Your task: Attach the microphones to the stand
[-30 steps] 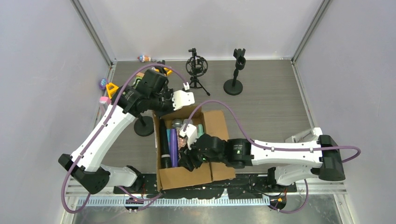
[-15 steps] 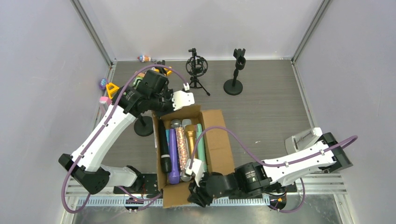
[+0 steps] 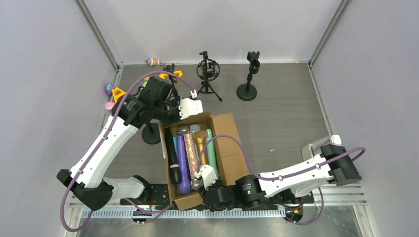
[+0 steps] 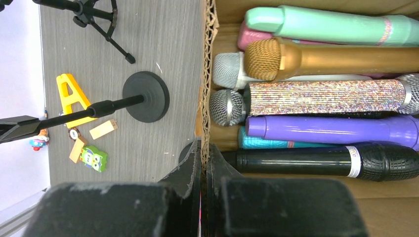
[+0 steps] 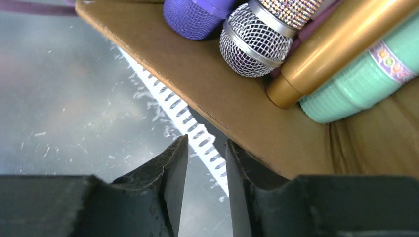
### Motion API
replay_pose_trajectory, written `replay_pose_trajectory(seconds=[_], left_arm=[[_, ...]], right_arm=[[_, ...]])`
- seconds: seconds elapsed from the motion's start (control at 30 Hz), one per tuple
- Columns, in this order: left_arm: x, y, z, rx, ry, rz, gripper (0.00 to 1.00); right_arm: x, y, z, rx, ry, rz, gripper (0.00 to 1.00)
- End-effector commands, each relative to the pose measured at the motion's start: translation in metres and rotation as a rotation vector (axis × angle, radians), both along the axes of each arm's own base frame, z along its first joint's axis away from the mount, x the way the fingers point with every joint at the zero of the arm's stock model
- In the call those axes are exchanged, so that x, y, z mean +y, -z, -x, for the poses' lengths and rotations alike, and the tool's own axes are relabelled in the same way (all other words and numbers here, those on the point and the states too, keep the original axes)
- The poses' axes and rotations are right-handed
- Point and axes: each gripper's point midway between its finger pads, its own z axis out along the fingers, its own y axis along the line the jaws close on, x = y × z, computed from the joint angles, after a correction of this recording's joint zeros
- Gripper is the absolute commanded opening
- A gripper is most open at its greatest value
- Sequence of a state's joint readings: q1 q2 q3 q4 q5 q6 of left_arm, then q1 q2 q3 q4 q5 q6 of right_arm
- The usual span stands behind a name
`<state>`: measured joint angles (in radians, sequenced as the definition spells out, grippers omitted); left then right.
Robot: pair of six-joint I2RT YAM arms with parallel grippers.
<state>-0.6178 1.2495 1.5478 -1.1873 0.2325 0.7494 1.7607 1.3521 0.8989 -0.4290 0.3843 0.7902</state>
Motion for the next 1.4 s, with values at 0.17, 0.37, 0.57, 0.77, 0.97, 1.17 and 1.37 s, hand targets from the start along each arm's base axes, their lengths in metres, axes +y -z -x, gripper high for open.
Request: replay_pose_trajectory(seconds=[0.17, 0.37, 0.57, 0.77, 0.97, 1.17, 1.37], left_arm=[[-0.008, -0.022, 0.016, -0.058, 0.079, 0.093, 0.0], [-0.009, -0.02, 0.022, -0.05, 0.09, 0.113, 0.0], [-0.006, -0.014, 0.028, -0.042, 0.089, 0.109, 0.0], [-0.004, -0.015, 0.03, -0.046, 0.085, 0.114, 0.0], [-0.004, -0.02, 0.03, -0.057, 0.085, 0.12, 0.0], [-0.005, -0.021, 0.028, -0.066, 0.085, 0.128, 0.0], [-0.007, -0.021, 0.028, -0.062, 0.083, 0.129, 0.0]], right_arm=[[0.005, -0.079, -0.108, -0.276, 0.312, -0.093, 0.59], [0.017, -0.092, -0.147, -0.321, 0.363, -0.115, 0.58], [0.033, -0.072, -0.158, -0.327, 0.372, -0.078, 0.58], [0.047, -0.055, -0.157, -0.301, 0.373, -0.069, 0.63], [0.051, -0.04, -0.157, -0.284, 0.398, -0.041, 0.74], [0.066, -0.026, -0.143, -0.251, 0.369, -0.03, 0.74], [0.073, -0.037, -0.132, -0.345, 0.361, 0.038, 0.68]])
